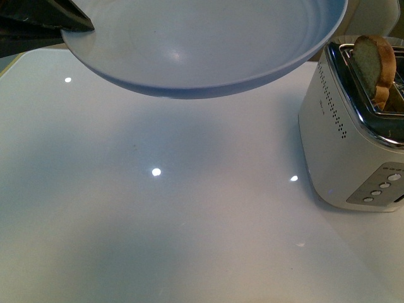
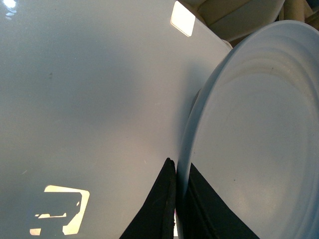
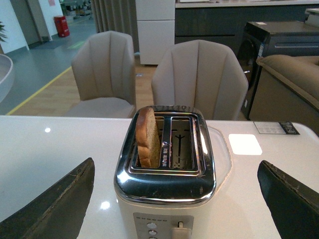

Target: Left arm holds plate, right arm toasts bread

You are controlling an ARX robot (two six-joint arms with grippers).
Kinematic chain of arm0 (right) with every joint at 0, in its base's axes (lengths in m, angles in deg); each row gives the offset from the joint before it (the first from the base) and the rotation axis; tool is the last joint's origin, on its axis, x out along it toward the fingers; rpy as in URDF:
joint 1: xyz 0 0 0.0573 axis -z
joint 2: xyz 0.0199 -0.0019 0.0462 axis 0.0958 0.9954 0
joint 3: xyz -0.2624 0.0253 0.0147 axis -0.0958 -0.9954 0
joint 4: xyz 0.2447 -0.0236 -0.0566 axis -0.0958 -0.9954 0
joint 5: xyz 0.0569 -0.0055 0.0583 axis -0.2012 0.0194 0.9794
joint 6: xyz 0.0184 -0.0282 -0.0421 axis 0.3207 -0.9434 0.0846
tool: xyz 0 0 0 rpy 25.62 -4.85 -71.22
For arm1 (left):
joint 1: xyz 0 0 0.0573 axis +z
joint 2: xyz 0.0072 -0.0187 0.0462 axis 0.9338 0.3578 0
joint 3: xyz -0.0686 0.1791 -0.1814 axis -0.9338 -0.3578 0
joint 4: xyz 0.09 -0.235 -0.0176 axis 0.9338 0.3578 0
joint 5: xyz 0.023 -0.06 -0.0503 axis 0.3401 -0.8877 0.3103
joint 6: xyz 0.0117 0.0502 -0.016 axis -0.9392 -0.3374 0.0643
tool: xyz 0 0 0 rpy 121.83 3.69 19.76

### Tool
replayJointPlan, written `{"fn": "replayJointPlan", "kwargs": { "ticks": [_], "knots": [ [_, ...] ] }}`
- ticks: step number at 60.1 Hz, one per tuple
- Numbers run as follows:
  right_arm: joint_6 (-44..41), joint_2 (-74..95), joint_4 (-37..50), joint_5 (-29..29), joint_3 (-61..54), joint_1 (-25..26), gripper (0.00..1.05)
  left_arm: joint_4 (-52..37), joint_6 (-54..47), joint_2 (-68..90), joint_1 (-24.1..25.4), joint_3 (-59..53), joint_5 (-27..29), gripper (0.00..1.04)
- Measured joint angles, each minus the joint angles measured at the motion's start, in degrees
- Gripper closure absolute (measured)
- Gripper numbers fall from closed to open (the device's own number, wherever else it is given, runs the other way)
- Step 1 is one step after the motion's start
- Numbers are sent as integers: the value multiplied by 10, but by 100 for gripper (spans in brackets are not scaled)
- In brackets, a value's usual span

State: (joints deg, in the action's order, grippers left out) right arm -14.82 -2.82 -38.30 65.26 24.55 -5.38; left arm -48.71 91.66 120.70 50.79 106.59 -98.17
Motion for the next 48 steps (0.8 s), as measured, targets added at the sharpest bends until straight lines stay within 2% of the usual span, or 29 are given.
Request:
{"fn": "replayJointPlan", "kwargs": {
  "ticks": [12, 23, 29, 42, 48],
  "knots": [
    [0, 0, 0, 0, 0, 0, 9, 3, -21, 0, 32, 0, -16, 102],
    [0, 0, 0, 0, 0, 0, 9, 4, -52, 0, 97, -3, -46, 102],
    [0, 0, 0, 0, 0, 0, 9, 3, -80, 0, 146, -14, -70, 102],
    [0, 0, 0, 0, 0, 0, 9, -31, -196, 52, 302, -54, -139, 102],
    [0, 0, 0, 0, 0, 0, 9, -54, -237, 82, 351, -68, -160, 102]
  ]
}}
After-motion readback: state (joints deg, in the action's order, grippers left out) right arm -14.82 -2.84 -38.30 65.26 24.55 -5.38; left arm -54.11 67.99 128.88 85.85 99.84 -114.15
